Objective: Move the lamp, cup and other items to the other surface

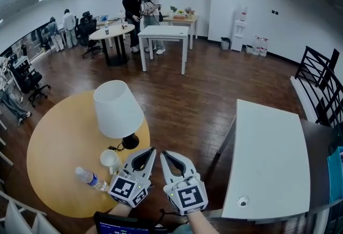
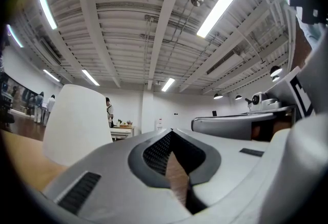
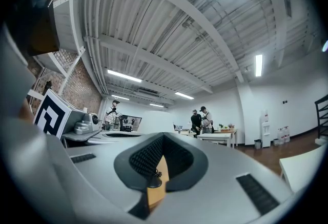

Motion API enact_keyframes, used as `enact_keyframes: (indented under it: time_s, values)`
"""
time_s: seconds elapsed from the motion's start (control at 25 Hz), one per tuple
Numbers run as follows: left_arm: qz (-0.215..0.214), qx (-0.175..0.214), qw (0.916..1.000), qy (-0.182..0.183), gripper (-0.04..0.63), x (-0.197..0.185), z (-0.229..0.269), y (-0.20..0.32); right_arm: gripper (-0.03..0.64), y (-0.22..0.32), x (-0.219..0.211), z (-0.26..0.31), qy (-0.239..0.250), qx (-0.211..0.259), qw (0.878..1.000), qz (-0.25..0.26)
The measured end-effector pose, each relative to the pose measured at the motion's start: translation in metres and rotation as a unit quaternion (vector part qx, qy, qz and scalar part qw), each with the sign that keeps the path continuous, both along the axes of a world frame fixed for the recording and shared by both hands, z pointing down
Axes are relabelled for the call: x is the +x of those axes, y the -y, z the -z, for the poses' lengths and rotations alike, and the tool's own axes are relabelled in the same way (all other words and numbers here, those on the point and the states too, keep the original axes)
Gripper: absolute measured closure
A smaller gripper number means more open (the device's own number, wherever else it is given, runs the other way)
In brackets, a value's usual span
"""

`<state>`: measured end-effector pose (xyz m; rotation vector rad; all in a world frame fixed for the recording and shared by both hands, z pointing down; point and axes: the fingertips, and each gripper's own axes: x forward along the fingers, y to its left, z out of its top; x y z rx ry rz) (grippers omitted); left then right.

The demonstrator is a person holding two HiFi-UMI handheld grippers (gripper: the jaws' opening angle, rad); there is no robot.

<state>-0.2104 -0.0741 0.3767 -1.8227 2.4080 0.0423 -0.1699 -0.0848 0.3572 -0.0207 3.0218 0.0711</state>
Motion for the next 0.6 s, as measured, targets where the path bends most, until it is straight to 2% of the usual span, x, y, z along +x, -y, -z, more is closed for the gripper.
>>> enact_keyframes:
  time_s: [0.6]
  values:
    - [-0.009,0.010,0.9999,0.006,0.584,0.0098,0.0020,-0.0087,0.614,-0.0065,0.0067,-0.0029,-0.006,0.004,1.000,-0.008]
